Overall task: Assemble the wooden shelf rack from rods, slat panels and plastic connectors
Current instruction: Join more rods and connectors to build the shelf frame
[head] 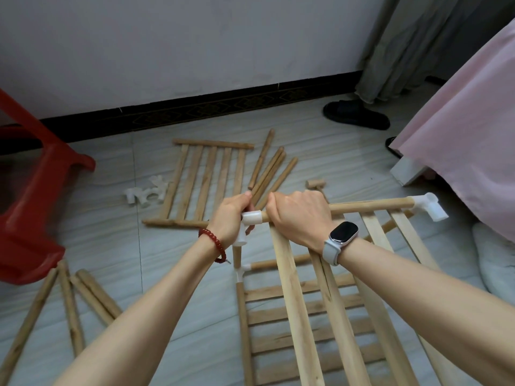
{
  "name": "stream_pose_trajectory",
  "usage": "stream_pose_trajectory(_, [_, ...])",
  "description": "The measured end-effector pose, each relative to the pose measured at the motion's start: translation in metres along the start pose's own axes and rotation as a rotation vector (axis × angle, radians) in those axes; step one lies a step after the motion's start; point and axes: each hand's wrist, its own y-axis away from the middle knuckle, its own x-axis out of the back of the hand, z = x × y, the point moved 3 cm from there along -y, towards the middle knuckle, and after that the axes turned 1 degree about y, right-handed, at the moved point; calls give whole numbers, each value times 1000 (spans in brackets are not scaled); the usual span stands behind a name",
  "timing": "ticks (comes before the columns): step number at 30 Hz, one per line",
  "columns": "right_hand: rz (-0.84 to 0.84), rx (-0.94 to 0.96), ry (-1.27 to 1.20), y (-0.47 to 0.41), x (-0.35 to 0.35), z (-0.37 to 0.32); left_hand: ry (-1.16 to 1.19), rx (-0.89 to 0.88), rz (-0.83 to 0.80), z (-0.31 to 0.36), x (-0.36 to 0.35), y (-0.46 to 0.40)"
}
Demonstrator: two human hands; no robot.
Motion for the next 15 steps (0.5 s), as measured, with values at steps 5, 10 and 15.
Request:
stream_pose_trajectory(5, [25, 10, 0, -15, -4, 6, -16, 16, 71, -1, 3, -8])
stream_pose_trajectory(10, [9, 104, -19, -18, 3, 10, -131, -55, 153, 4, 2, 4])
stream_pose_trajectory(15, [-69, 116, -7, -24, 11, 28, -214, -88, 202, 15, -17, 8])
